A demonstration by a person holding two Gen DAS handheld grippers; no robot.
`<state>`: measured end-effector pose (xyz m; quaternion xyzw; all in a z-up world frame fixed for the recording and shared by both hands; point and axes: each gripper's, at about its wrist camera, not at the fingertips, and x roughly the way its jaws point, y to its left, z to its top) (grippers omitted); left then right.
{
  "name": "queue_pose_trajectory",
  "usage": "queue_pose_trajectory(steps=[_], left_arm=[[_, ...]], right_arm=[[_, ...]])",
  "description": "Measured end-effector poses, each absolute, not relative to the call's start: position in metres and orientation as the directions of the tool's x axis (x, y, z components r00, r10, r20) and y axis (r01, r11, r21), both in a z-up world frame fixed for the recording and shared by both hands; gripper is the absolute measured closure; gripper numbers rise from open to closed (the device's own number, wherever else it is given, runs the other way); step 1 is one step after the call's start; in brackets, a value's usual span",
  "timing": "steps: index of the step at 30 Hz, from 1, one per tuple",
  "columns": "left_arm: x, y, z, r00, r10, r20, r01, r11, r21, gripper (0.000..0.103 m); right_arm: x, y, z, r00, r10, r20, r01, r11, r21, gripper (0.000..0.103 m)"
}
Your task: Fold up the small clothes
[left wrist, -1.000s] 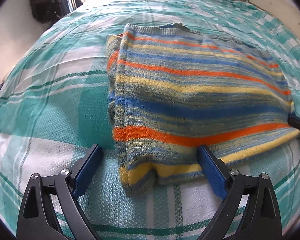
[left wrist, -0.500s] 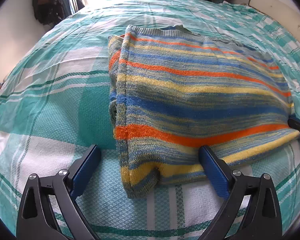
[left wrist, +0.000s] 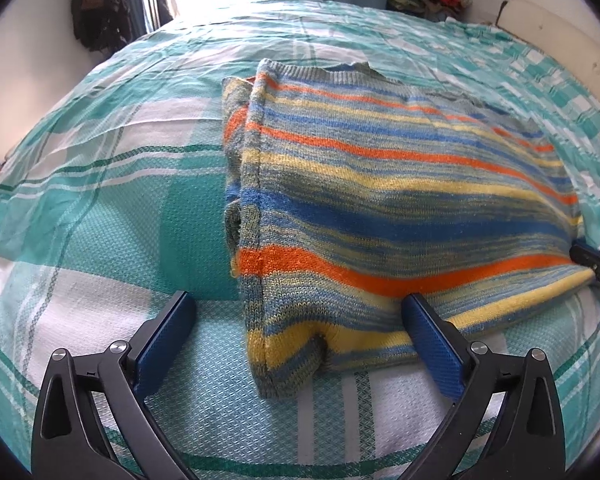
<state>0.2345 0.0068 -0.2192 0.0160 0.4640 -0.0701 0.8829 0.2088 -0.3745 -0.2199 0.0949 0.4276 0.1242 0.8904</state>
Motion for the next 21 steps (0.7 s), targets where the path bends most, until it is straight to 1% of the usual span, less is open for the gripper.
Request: queue_pose_trajectory(steps=[6, 21], left_arm=[[0.236, 0.0099, -0.2192, 0.561, -0.133, -0.817, 0.138, 0.988, -0.066, 0.001], [0.2357, 0.0087, -0.219, 0.563, -0.13, -0.816, 0.139, 0.988, -0.062, 0.001]], right_arm=[[0.2088, -0.3751, -0.2203, 0.606, 0.306, -0.734, -0.142, 0.95, 0.279, 0.069], [0.2084, -0.3756, -0.2205, 0.609, 0.307, -0.732, -0.143, 0.949, 0.28, 0.069]])
